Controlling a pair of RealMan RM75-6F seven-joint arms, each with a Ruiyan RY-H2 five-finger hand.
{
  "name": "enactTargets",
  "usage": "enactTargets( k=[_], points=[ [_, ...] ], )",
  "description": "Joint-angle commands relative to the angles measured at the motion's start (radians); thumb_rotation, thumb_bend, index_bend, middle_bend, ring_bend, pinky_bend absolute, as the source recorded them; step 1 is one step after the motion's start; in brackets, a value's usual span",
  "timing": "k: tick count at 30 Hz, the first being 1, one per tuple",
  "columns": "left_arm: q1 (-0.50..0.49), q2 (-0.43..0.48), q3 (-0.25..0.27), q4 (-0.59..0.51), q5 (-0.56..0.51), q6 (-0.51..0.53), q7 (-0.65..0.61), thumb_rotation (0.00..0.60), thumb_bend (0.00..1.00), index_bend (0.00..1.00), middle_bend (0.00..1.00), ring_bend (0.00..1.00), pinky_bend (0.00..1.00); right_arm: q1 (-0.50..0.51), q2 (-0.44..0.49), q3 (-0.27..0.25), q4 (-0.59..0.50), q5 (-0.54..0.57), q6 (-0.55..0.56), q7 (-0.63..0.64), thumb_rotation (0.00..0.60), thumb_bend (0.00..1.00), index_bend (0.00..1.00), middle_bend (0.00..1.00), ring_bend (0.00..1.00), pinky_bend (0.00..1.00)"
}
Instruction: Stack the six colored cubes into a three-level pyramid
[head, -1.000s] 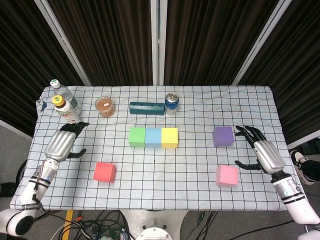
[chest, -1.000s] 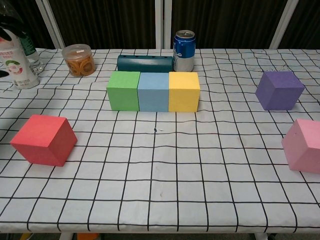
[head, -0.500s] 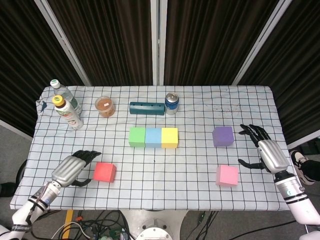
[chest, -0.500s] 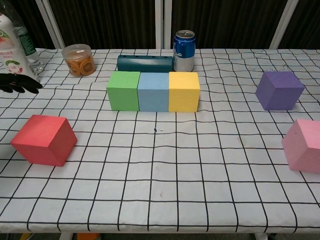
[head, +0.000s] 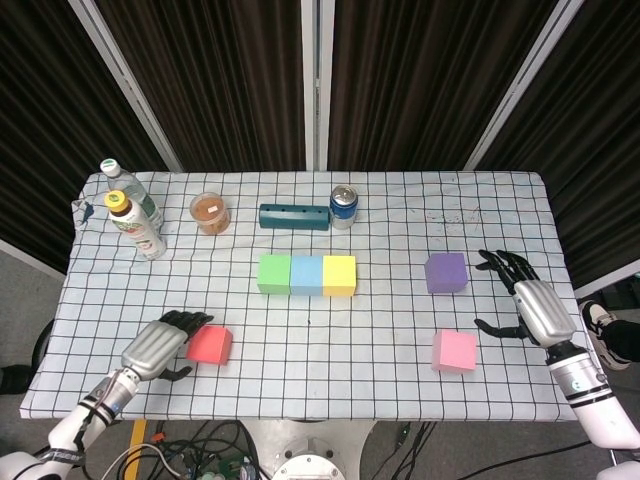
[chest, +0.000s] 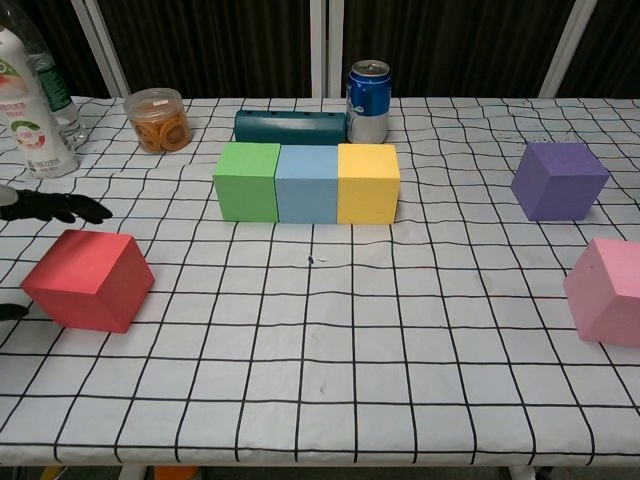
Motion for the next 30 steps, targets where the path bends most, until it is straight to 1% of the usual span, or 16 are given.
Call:
enactTargets(
  k=[1,3,5,6,9,10,12,14,16,22,26,30],
  points=[
    [0.007,-0.045,-0.018,0.033,-0.014,0.005,0.030,0.600,0.23,0.13,0.11,0.11,0.15,0.001,-0.001,0.001,0.001,0.004,0.000,-0.002,0.600,0.13,0.00,0.22,0.00,0.00],
    [0.015,-0.067,-0.024,0.047,-0.012,0.018,0.045,0.600,0.23,0.18,0.16,0.12,0.15,0.000,0.001,0.001,-0.001,0.007,0.000,-0.003,0.600,0.13,0.00,0.22,0.00,0.00],
    [0.021,-0.081,-0.028,0.053,-0.012,0.027,0.052,0.600,0.23,0.24,0.23,0.18,0.15,0.000,0.005,0.000,-0.005,0.011,-0.004,-0.007,0.600,0.13,0.00,0.22,0.00,0.00],
    [0.026,-0.090,-0.033,0.056,-0.014,0.035,0.051,0.600,0.23,0.28,0.27,0.23,0.18,-0.001,0.007,0.000,-0.007,0.013,-0.005,-0.006,0.600,0.13,0.00,0.22,0.00,0.00],
    [0.038,-0.113,-0.047,0.071,-0.005,0.059,0.044,0.600,0.23,0.34,0.34,0.30,0.26,-0.003,0.008,0.000,-0.007,0.014,-0.001,-0.003,0.600,0.13,0.00,0.22,0.00,0.00],
    [0.043,-0.121,-0.054,0.075,-0.003,0.072,0.036,0.600,0.23,0.37,0.39,0.34,0.29,-0.004,0.008,0.000,-0.007,0.014,0.001,-0.001,0.600,0.13,0.00,0.22,0.00,0.00],
    [0.050,-0.129,-0.070,0.078,0.008,0.093,0.007,0.600,0.22,0.40,0.45,0.39,0.35,-0.005,0.009,0.000,-0.007,0.012,0.004,0.001,0.600,0.13,0.00,0.22,0.00,0.00],
    [0.052,-0.124,-0.086,0.073,0.014,0.107,-0.020,0.600,0.22,0.40,0.46,0.40,0.39,-0.007,0.010,0.000,-0.006,0.012,0.005,0.003,0.600,0.13,0.00,0.22,0.00,0.00],
    [0.046,-0.106,-0.110,0.065,0.015,0.112,-0.048,0.600,0.22,0.40,0.45,0.40,0.40,-0.009,0.010,0.000,-0.005,0.011,0.009,0.006,0.600,0.13,0.00,0.22,0.00,0.00],
    [-0.005,-0.029,-0.224,0.011,-0.043,0.086,-0.125,0.600,0.22,0.40,0.44,0.40,0.39,-0.017,0.007,0.002,-0.002,0.010,0.026,0.012,0.600,0.13,0.00,0.22,0.00,0.00],
    [-0.080,0.033,-0.304,-0.025,-0.140,-0.010,-0.124,0.600,0.22,0.36,0.42,0.40,0.39,-0.023,0.010,0.002,-0.001,0.004,0.040,0.017,0.600,0.13,0.00,0.22,0.00,0.00],
    [-0.172,0.064,-0.360,-0.038,-0.259,-0.120,-0.078,0.600,0.22,0.32,0.39,0.38,0.36,-0.031,0.019,0.002,-0.004,0.003,0.051,0.021,0.600,0.13,0.00,0.22,0.00,0.00]
  ],
)
